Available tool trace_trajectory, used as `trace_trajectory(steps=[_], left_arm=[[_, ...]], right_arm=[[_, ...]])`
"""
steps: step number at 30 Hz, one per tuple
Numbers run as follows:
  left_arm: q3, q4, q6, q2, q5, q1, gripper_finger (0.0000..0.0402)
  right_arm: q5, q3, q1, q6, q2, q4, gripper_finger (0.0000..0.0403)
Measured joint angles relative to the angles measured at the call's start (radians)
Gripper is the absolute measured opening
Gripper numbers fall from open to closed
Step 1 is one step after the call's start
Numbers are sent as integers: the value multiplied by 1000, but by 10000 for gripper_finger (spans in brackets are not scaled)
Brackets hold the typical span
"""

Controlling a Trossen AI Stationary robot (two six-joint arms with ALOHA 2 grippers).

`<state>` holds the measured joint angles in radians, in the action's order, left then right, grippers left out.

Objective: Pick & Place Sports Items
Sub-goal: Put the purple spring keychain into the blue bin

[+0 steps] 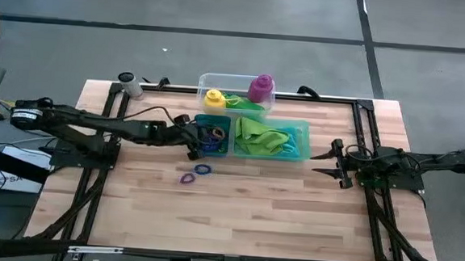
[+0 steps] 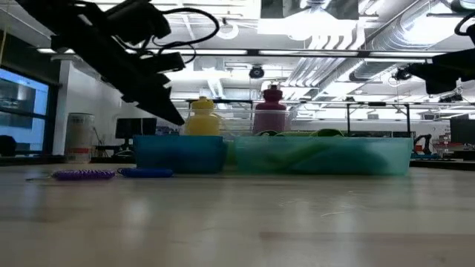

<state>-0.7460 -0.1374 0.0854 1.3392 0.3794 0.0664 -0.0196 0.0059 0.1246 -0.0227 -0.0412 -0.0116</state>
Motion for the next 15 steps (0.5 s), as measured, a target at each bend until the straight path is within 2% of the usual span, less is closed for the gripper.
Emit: trace_trajectory(steps=[6,15], left_arm=[[0,-1,3,-1,-2,-45,170],[0,-60,125,-42,-2,-150,176]], right_arm=[[0,0,0,0,0,0,189],[0,0,0,0,0,0,189]])
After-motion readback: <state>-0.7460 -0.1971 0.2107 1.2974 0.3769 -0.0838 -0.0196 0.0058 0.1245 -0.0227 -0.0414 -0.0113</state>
